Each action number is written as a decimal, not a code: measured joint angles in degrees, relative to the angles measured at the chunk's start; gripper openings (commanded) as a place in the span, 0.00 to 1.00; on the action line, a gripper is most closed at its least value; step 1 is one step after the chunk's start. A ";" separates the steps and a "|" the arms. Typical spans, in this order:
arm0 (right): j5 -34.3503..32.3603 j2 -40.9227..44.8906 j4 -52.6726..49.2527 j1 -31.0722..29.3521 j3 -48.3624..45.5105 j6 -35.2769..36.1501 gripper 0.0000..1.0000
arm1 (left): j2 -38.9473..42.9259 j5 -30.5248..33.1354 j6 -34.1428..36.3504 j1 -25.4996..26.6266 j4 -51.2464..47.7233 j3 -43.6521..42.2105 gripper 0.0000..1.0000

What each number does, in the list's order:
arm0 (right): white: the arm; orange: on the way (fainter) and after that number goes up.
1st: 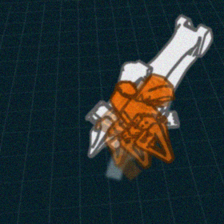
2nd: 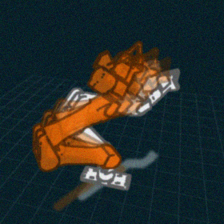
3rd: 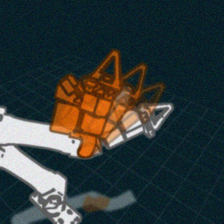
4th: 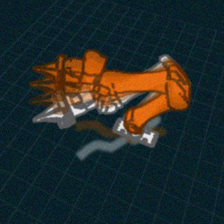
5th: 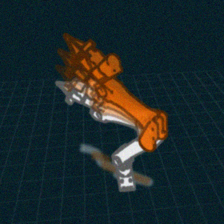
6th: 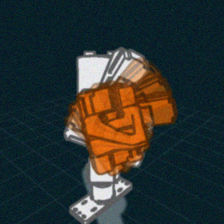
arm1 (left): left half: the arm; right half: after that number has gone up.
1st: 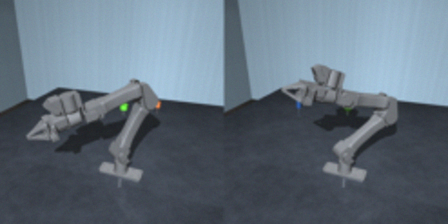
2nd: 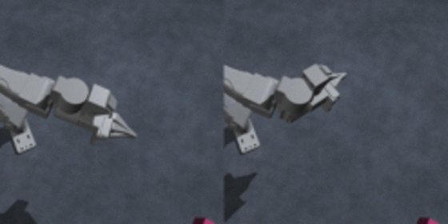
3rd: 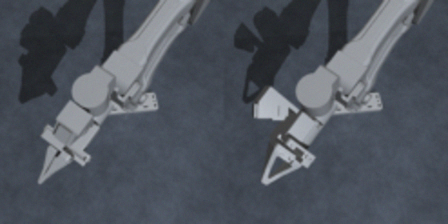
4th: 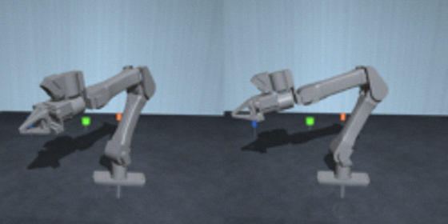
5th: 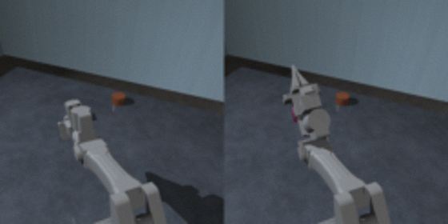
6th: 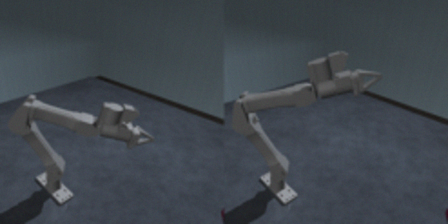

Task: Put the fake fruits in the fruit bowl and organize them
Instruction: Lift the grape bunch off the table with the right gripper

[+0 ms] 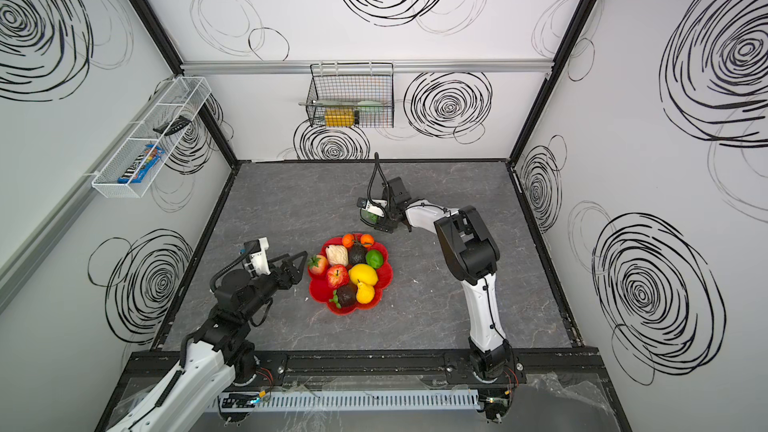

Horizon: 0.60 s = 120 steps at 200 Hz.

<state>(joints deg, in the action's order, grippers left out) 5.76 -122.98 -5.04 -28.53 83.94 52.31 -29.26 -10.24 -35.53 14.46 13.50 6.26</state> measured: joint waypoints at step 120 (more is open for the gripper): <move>9.75 2.99 1.22 4.11 -4.81 -7.74 0.51 | -0.07 -0.02 -0.02 -0.26 0.15 0.00 0.87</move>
<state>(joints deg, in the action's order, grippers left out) 15.51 -119.98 -3.81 -24.43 79.13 44.58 -29.32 -10.26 -35.55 14.20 13.65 6.26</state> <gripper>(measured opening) 0.510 0.876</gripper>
